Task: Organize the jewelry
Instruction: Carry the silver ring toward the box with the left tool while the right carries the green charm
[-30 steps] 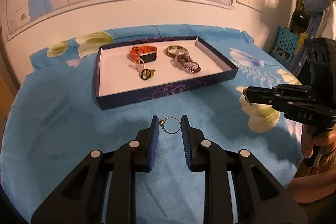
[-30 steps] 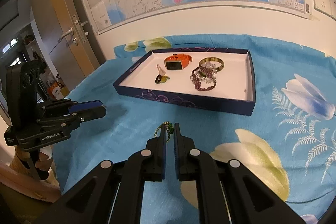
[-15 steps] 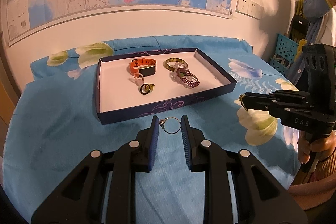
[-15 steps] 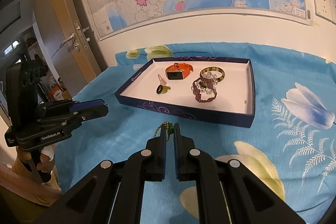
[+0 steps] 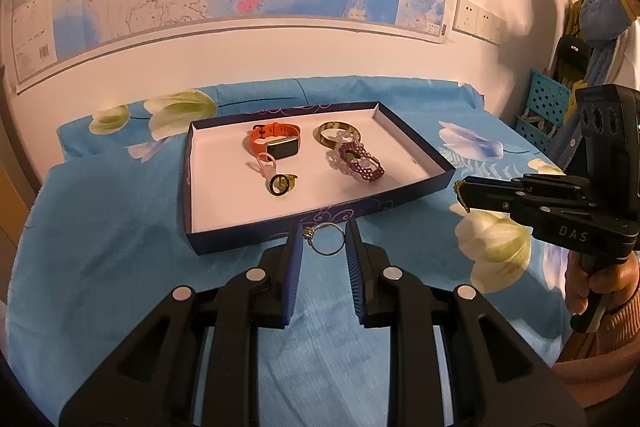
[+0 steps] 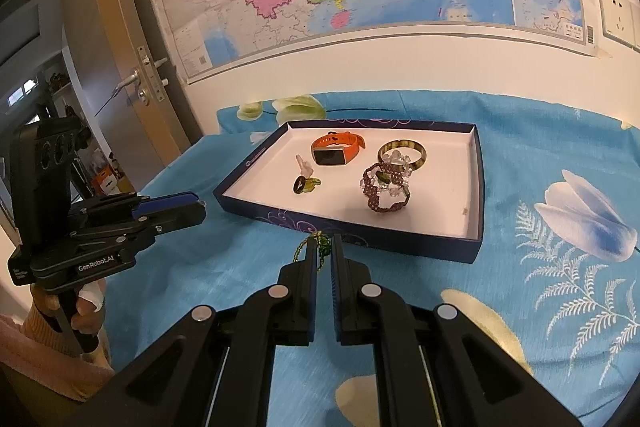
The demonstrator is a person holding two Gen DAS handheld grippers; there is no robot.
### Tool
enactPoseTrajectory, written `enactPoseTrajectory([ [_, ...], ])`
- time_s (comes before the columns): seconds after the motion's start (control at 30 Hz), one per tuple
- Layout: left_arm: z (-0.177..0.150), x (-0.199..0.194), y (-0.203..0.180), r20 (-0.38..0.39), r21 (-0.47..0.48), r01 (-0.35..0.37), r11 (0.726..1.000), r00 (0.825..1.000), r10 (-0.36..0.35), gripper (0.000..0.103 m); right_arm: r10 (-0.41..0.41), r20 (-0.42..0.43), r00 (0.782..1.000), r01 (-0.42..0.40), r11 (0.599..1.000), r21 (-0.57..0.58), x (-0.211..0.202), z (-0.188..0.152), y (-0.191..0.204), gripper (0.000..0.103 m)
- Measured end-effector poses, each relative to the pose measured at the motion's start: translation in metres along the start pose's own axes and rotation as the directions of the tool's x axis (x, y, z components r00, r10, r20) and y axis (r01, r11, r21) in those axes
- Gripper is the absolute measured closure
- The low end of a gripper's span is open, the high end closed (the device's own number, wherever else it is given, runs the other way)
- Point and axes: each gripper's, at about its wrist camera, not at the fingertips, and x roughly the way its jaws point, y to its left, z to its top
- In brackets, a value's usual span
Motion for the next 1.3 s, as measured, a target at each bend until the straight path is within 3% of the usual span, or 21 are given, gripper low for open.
enactPoseTrajectory([
  [1.3,0.029,0.022,0.015,0.029,-0.013,-0.037,0.999,0.999,0.038,0.081,-0.003,0.026,1.0,0.003,1.0,-0.023,0.02,0.036,-0.011,0.098],
])
